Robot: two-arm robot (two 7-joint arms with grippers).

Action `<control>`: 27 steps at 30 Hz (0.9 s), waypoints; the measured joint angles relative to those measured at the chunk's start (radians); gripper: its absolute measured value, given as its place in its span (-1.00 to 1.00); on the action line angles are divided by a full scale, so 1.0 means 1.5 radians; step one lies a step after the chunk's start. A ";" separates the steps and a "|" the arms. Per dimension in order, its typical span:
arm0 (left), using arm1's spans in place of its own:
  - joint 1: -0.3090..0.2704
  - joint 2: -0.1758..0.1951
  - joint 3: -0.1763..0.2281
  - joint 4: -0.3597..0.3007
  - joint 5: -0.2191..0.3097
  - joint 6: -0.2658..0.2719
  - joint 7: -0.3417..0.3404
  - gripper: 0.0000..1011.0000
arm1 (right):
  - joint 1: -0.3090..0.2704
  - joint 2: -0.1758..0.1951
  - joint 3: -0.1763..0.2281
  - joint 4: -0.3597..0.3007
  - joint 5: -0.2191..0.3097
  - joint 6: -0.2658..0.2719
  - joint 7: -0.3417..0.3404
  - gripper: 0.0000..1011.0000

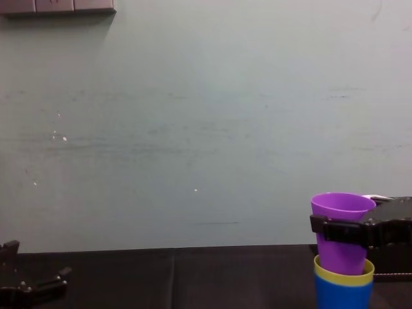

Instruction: Stack the three plastic cups sequentially using one hand.

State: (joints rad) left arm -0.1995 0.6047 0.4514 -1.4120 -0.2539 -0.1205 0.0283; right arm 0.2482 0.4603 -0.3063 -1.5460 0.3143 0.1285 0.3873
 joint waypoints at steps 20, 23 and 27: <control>0.000 0.000 0.000 0.000 0.000 0.000 0.000 1.00 | -0.009 -0.012 -0.002 0.028 -0.006 -0.015 0.000 0.46; 0.000 0.000 0.000 0.000 0.000 0.000 0.000 1.00 | -0.011 -0.013 -0.002 0.030 -0.008 -0.017 0.000 0.46; 0.000 0.000 0.000 0.000 0.000 0.000 0.000 1.00 | -0.013 -0.015 -0.002 0.035 -0.009 -0.018 0.000 0.46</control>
State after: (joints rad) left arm -0.1995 0.6047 0.4514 -1.4120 -0.2539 -0.1205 0.0283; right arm 0.2288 0.4381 -0.3094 -1.4927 0.3003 0.1009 0.3868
